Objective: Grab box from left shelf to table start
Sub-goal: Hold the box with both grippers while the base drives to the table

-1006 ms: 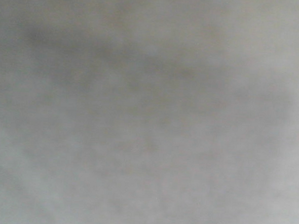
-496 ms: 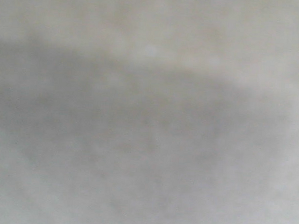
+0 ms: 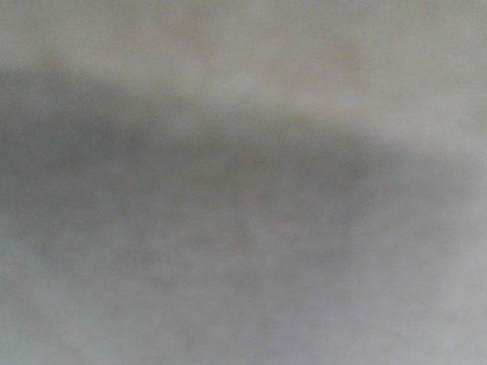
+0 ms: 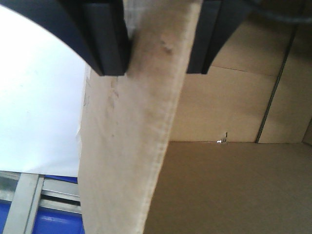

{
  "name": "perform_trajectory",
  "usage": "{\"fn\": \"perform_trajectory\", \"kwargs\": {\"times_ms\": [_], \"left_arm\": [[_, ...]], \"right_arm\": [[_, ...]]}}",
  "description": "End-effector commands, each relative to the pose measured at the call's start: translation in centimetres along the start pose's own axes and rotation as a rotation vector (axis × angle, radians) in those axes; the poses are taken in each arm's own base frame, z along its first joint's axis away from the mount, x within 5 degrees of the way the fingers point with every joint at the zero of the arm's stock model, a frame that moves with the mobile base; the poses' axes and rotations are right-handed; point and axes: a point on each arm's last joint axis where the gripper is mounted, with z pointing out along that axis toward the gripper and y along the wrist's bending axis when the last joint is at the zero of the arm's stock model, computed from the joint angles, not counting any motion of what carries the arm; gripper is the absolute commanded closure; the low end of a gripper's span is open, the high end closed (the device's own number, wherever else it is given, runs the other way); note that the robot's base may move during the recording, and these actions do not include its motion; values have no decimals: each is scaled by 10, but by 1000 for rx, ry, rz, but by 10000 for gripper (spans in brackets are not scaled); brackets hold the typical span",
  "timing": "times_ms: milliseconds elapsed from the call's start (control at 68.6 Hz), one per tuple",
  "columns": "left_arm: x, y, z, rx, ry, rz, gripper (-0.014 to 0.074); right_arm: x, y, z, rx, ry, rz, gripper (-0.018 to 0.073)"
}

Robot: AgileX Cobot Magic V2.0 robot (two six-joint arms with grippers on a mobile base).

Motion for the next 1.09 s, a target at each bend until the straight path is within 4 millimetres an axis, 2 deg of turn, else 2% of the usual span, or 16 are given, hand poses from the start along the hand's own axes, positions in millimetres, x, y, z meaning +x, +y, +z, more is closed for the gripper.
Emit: {"fn": "perform_trajectory", "kwargs": {"times_ms": [0, 963, 1079], "left_arm": [[-17, -4, -7, 21, -138, 10, 688], [-17, -5, -7, 37, -141, 0, 688], [-27, -5, -10, 15, -151, 16, 688]], "right_arm": [[-24, 2, -10, -9, -204, -22, 503], [-24, 2, -10, -14, -211, -20, 503], [-26, 3, -8, -11, -208, -22, 503]]}}
